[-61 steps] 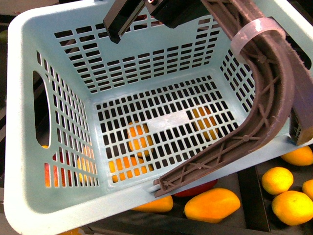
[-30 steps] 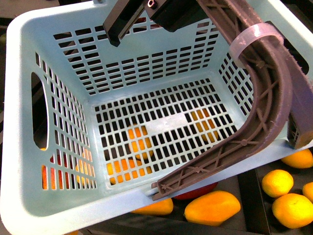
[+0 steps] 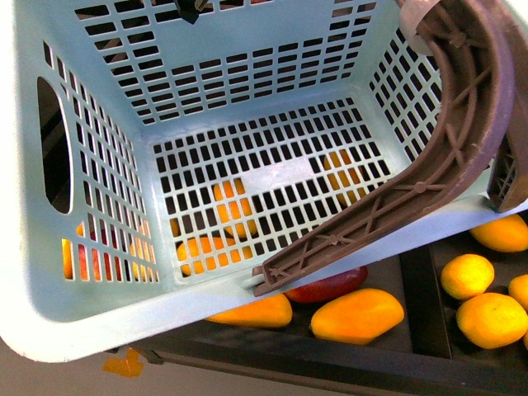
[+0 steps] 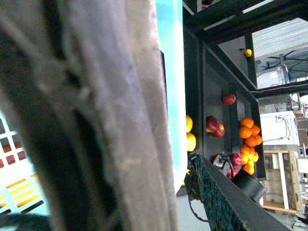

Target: Pick lemon and mango into basket

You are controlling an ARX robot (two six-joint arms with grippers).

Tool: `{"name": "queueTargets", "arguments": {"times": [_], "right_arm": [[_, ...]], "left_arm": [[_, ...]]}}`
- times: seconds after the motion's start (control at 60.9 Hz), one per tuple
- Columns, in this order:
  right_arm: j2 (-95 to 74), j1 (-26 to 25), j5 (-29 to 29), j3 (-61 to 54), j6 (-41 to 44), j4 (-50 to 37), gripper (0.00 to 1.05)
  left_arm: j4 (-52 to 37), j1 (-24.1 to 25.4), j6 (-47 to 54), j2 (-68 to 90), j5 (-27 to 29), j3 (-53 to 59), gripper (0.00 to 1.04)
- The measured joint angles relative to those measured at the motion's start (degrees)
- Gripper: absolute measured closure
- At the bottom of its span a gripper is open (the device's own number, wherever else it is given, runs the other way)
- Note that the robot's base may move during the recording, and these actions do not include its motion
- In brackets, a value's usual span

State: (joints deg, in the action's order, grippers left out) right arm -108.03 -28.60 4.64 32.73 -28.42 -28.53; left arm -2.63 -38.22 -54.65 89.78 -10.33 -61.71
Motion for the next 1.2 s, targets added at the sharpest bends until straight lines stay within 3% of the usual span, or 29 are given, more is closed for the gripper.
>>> {"name": "queueTargets", "arguments": {"times": [0.361, 0.706, 1.198], "right_arm": [[-17.29, -2.78, 3.76, 13.73, -4.63, 2.80, 0.09], [-27.87, 1.97, 5.09, 25.90, -10.19, 7.48, 0.09], [-35.91, 4.94, 7.21, 38.71, -10.54, 12.68, 0.09]], "left_arm": [[0.00, 0.02, 0.04, 0.00, 0.00, 0.00, 0.77], [0.00, 0.00, 0.00, 0.00, -0.02, 0.00, 0.77], [0.00, 0.00, 0.00, 0.00, -0.09, 0.00, 0.77]]}}
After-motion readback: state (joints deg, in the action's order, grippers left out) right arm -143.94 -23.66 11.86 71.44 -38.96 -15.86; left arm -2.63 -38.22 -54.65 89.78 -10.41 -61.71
